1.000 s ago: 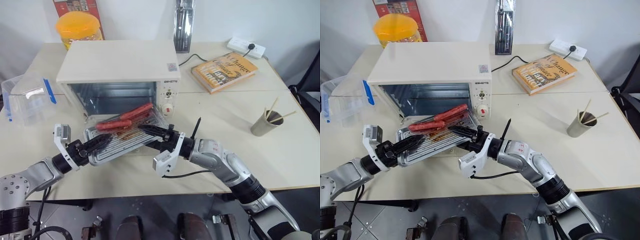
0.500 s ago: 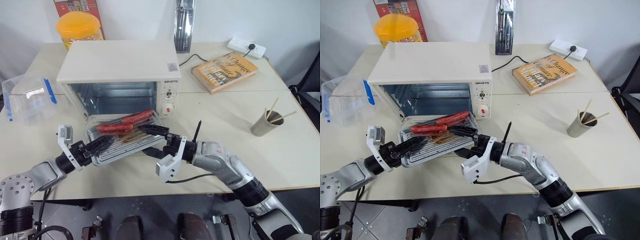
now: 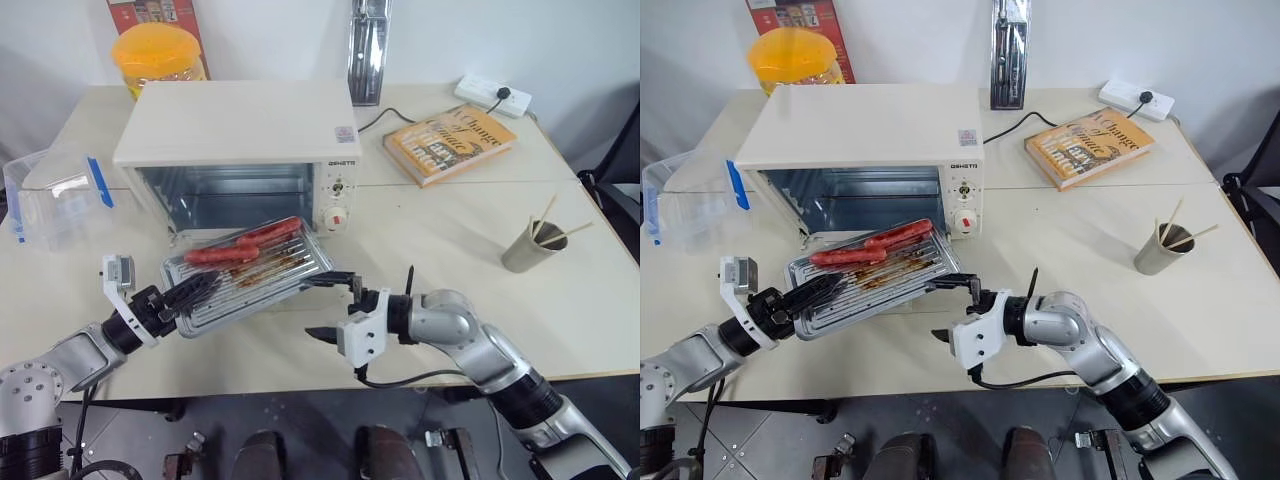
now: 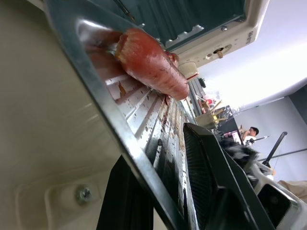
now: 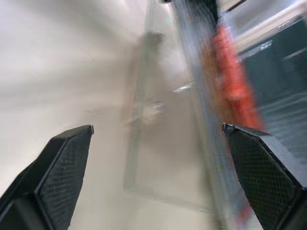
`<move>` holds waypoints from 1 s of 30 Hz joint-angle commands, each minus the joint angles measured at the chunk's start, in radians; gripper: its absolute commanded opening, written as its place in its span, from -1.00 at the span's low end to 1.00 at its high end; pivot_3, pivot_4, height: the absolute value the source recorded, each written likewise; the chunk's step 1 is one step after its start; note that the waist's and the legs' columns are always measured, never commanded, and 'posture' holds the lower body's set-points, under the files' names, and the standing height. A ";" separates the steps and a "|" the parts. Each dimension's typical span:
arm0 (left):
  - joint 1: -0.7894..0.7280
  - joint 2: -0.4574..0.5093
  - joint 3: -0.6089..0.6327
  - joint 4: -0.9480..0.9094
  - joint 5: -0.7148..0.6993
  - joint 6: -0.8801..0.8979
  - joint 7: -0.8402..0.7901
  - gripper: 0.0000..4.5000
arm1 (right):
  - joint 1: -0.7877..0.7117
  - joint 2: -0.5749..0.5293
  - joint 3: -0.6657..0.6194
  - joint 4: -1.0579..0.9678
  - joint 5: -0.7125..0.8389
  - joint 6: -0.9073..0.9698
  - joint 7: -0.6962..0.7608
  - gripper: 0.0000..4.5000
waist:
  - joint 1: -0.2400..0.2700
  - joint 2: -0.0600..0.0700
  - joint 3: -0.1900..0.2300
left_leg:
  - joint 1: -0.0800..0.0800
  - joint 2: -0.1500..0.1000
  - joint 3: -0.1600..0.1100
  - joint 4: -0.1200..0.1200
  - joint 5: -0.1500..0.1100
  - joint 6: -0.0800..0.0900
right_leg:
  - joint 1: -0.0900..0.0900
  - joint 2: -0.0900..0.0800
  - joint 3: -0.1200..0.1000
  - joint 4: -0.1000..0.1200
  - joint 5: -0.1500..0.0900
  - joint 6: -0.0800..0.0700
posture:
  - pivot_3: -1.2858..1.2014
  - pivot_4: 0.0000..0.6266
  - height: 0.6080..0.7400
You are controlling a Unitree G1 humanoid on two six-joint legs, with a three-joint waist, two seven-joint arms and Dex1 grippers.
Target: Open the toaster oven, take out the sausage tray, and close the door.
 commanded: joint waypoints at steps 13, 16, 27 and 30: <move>0.143 -0.060 0.123 -0.173 -0.079 -0.087 0.026 -0.71 | 0.000 -0.106 -0.184 -0.078 0.270 0.381 0.177 1.00 | 0.002 0.000 0.000 | 0.000 0.000 0.001 0.001 0.000 0.000 | 0.000 0.000 0.000 0.000 0.000 0.000 | 0.03 -0.52 1.00; 0.176 -0.067 0.134 -0.192 -0.104 -0.096 0.042 -0.71 | -0.014 -0.102 -0.189 -0.063 0.276 0.408 0.188 1.00 | 0.002 0.000 0.000 | 0.000 0.000 0.001 0.001 0.000 0.000 | 0.000 0.000 0.000 0.000 0.000 0.000 | 0.03 -0.52 1.00; 0.361 -0.144 0.197 -0.327 -0.195 -0.202 0.126 -0.71 | -0.055 -0.061 -0.169 0.030 0.270 0.395 0.213 0.11 | 0.002 0.000 0.000 | 0.000 0.000 0.001 0.001 -0.001 0.001 | 0.000 0.000 0.001 -0.001 0.000 0.000 | 0.03 -0.52 1.00; 0.417 -0.168 0.205 -0.368 -0.205 -0.234 0.138 -0.71 | -0.061 -0.046 -0.162 0.052 0.265 0.381 0.217 -0.36 | 0.002 0.000 0.000 | 0.000 0.000 0.001 0.001 -0.001 0.001 | 0.000 0.000 0.001 -0.001 0.000 0.000 | 0.03 -0.52 1.00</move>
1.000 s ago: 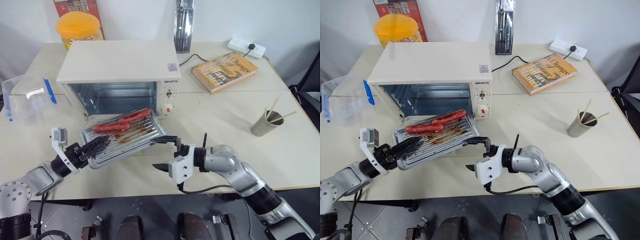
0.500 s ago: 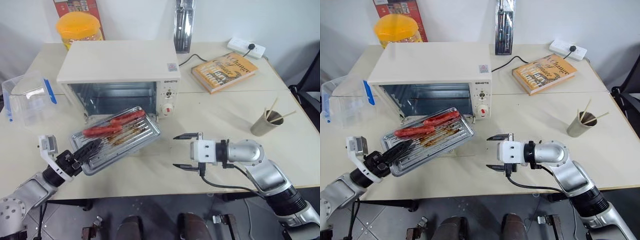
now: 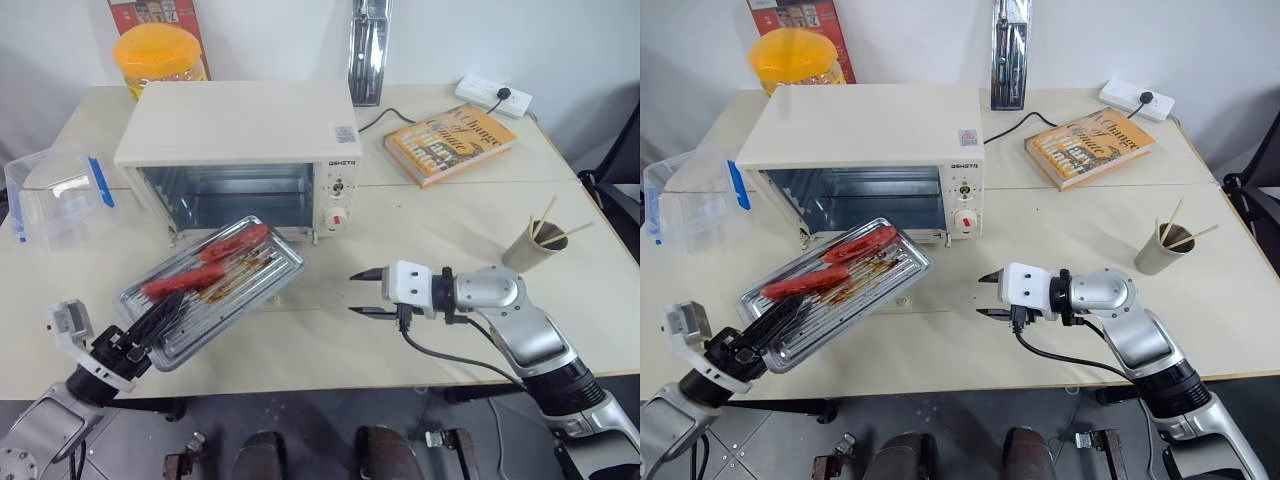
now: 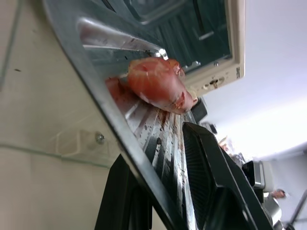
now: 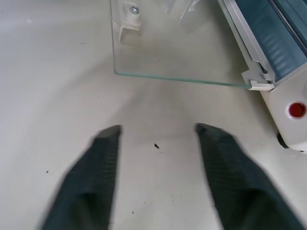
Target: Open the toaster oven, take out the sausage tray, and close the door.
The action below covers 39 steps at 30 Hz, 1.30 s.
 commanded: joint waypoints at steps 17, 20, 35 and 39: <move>0.284 -0.139 0.133 -0.164 -0.130 -0.253 0.051 -0.71 | -0.072 0.120 0.060 0.154 -0.051 -0.123 0.011 -1.00 | -0.001 0.000 0.000 | -0.001 0.000 0.002 0.001 -0.001 0.001 | 0.000 0.000 0.001 -0.004 0.000 -0.001 | 0.03 -0.52 1.00; 0.309 -0.158 0.143 -0.176 -0.141 -0.279 0.058 -0.71 | -0.081 0.141 0.076 0.176 -0.063 -0.139 0.012 -1.00 | 0.000 0.000 0.000 | -0.001 0.000 0.002 0.001 -0.001 0.001 | 0.000 0.000 0.001 -0.004 0.000 -0.001 | 0.03 -0.52 1.00; 0.371 -0.239 0.208 -0.171 -0.185 -0.415 0.113 -0.71 | -0.153 0.263 0.107 0.265 -0.084 -0.202 0.002 -1.00 | -0.002 0.000 0.000 | -0.001 0.000 0.002 0.001 -0.001 0.002 | 0.000 0.000 0.001 -0.004 0.000 -0.001 | 0.03 -0.52 1.00; 0.383 -0.252 0.212 -0.169 -0.183 -0.435 0.116 -0.71 | -0.169 0.285 0.097 0.224 -0.061 -0.163 0.016 -1.00 | -0.002 0.000 0.000 | -0.001 0.000 0.002 0.001 -0.001 0.002 | 0.000 0.000 0.001 -0.004 0.000 -0.001 | 0.03 -0.52 1.00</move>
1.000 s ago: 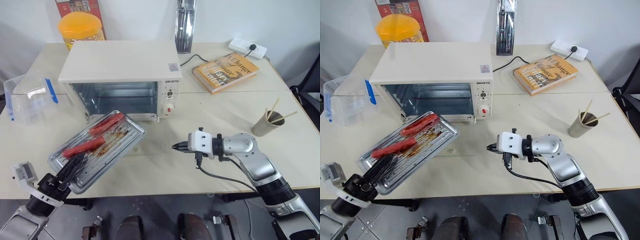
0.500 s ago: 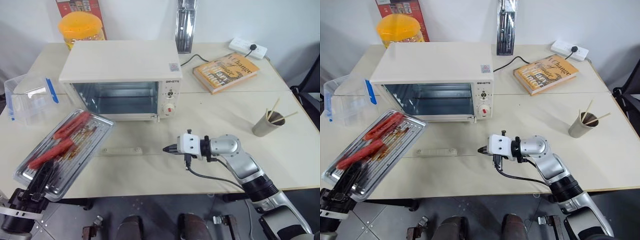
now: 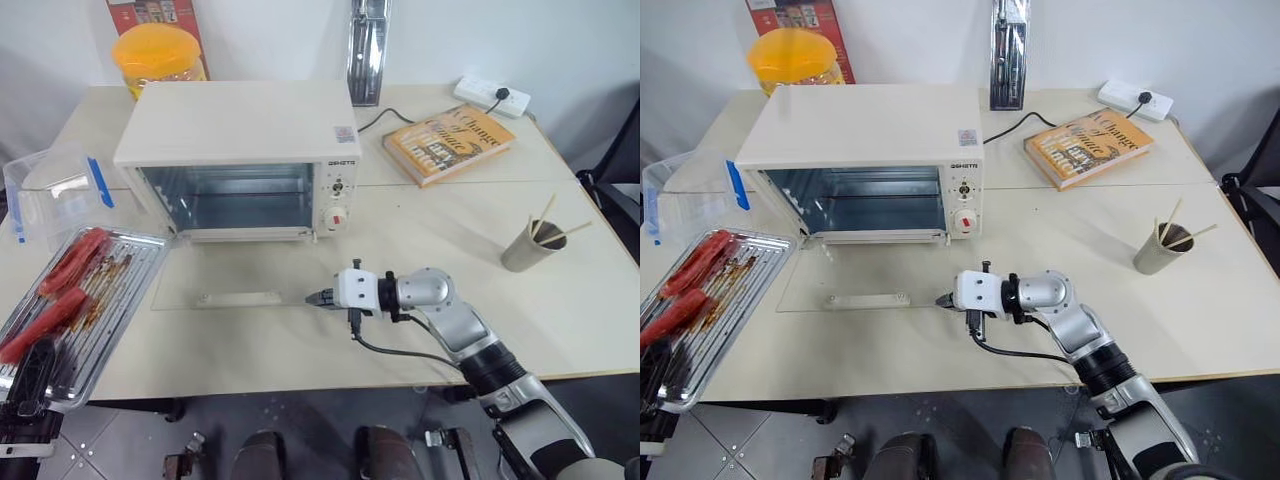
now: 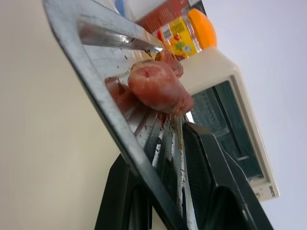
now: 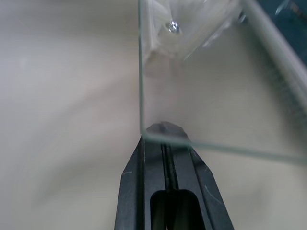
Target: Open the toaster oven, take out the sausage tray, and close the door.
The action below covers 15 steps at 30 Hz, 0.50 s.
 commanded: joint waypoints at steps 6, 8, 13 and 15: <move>0.057 -0.018 0.105 -0.018 -0.053 -0.055 -0.016 -0.71 | -0.074 0.002 -0.049 -0.105 0.080 0.075 0.021 -1.00 | 0.000 0.000 0.000 | 0.000 0.000 0.000 0.000 -0.001 0.000 | 0.000 0.000 0.000 0.000 0.000 0.000 | 0.03 -0.52 1.00; 0.069 -0.017 0.124 -0.011 -0.062 -0.059 -0.016 -0.71 | -0.104 0.000 -0.063 -0.094 0.090 0.085 0.021 -1.00 | -0.001 0.000 0.000 | 0.000 0.000 0.000 0.000 -0.001 0.000 | 0.000 0.000 0.000 0.000 0.000 0.000 | 0.03 -0.52 1.00; 0.094 0.001 0.174 0.055 -0.078 -0.037 -0.060 -0.71 | -0.166 0.000 -0.085 -0.042 0.092 0.071 0.025 -1.00 | -0.001 0.000 0.000 | 0.000 0.000 0.000 0.000 -0.001 0.001 | 0.000 0.000 0.000 0.000 0.000 0.000 | 0.03 -0.52 1.00; 0.101 0.006 0.184 0.078 -0.087 -0.028 -0.074 -0.71 | -0.198 0.004 -0.093 -0.014 0.090 0.057 0.021 -1.00 | -0.001 0.000 0.000 | 0.000 0.000 0.001 0.000 -0.001 0.001 | 0.000 0.000 0.000 -0.001 0.000 0.000 | 0.03 -0.52 1.00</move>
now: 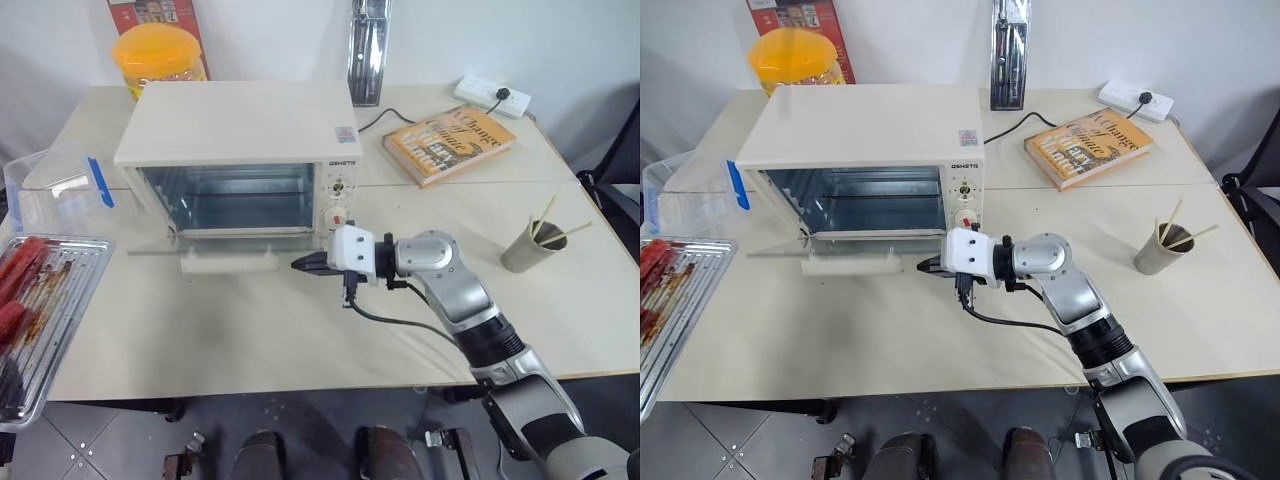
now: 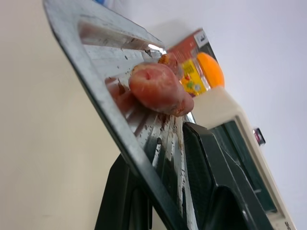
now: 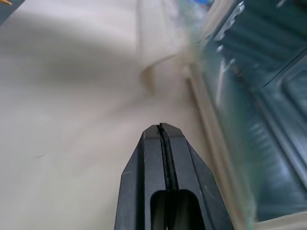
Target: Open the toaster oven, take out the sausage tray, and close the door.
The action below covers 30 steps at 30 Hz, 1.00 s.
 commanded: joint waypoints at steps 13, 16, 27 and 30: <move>0.005 0.129 -0.019 0.210 0.030 0.203 -0.205 -0.71 | -0.138 0.013 -0.107 0.038 0.074 0.043 -0.059 -1.00 | 0.002 0.000 0.000 | 0.000 0.001 0.000 0.000 -0.001 0.000 | -0.001 0.000 0.000 0.001 0.000 0.000 | 0.03 -0.52 1.00; -0.019 0.187 -0.064 0.265 0.082 0.265 -0.271 -0.71 | -0.084 -0.037 -0.104 -0.074 0.127 0.160 -0.006 -1.00 | 0.001 0.000 0.000 | 0.000 0.001 0.000 0.000 -0.001 0.000 | -0.001 0.000 0.000 0.002 0.000 0.000 | 0.03 -0.52 1.00; -0.365 0.413 -0.316 0.289 0.219 0.447 -0.253 -0.71 | 0.077 -0.233 -0.143 -0.288 0.203 0.370 0.057 -1.00 | 0.007 0.000 0.000 | 0.000 0.001 0.000 0.000 -0.001 -0.001 | -0.002 0.001 0.000 0.003 0.000 0.000 | 0.03 -0.52 1.00; -0.483 0.438 -0.393 0.302 0.246 0.490 -0.237 -0.71 | 0.120 -0.290 -0.166 -0.298 0.209 0.369 0.076 -0.76 | 0.002 0.000 0.000 | 0.000 0.001 0.000 -0.001 -0.001 -0.001 | -0.001 0.001 0.000 0.003 0.000 0.000 | 0.03 -0.52 1.00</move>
